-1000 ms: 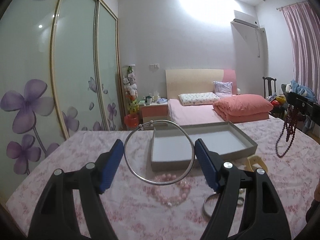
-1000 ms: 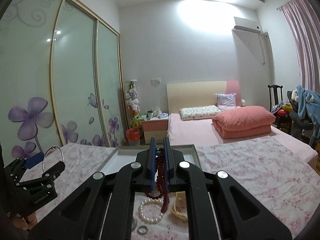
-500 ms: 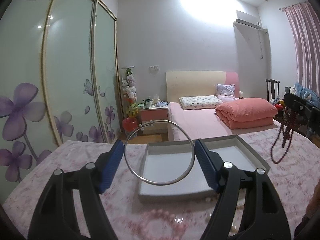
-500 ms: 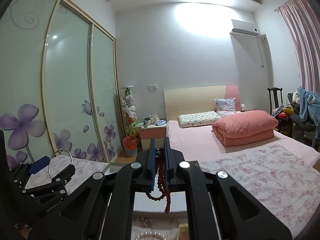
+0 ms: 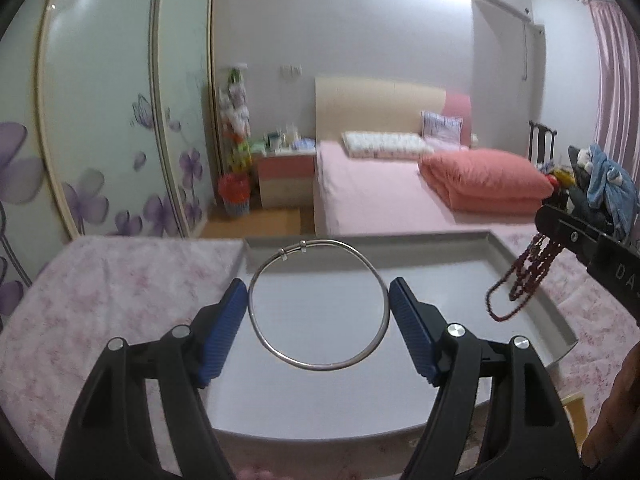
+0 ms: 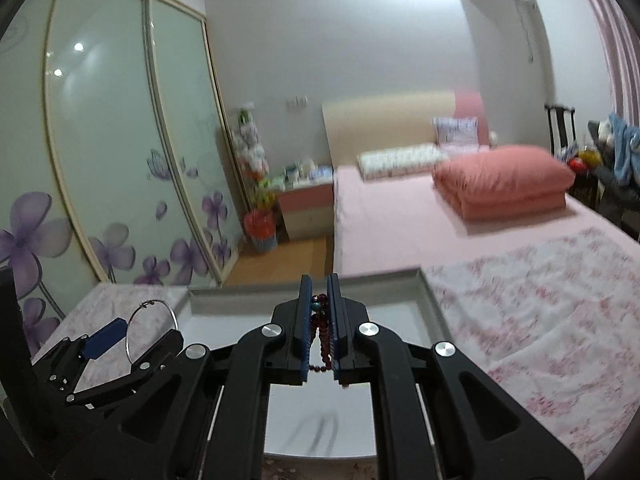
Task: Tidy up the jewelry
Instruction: 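Carry both items into the grey tray and open both tools to release them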
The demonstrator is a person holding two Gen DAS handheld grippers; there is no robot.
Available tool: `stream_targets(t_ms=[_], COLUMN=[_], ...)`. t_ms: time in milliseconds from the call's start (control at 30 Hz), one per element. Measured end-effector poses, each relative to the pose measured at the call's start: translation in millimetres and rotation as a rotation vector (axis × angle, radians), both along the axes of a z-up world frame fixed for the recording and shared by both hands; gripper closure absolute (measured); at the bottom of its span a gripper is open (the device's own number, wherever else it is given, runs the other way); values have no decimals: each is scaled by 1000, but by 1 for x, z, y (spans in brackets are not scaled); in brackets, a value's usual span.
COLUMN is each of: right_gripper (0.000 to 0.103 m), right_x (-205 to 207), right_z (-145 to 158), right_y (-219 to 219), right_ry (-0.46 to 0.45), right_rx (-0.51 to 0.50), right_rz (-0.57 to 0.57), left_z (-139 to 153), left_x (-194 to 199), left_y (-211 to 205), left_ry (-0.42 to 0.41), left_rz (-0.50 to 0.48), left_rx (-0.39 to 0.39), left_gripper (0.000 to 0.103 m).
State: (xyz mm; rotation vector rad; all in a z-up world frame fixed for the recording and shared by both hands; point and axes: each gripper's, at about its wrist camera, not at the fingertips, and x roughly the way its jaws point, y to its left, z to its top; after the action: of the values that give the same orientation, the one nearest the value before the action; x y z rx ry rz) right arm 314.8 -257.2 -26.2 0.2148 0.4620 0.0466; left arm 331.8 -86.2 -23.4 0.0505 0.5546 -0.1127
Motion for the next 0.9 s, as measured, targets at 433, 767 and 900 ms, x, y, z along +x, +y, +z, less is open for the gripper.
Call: stream_targets(t_ms=[433, 767, 900], right_gripper=[46, 35, 35], right_x=[26, 1, -8], right_z=[-35, -11, -3], right_y=[-11, -22, -20], right_ry=[248, 141, 119], right_rx=[105, 83, 53], right_rz=[-8, -27, -20], left_z=[-40, -32, -20], left_x=[33, 36, 28], left_y=[-2, 6, 19], left_ry=[186, 194, 177], left_rz=[-32, -21, -1], left_rx=[28, -3, -26], left_gripper=[32, 20, 20])
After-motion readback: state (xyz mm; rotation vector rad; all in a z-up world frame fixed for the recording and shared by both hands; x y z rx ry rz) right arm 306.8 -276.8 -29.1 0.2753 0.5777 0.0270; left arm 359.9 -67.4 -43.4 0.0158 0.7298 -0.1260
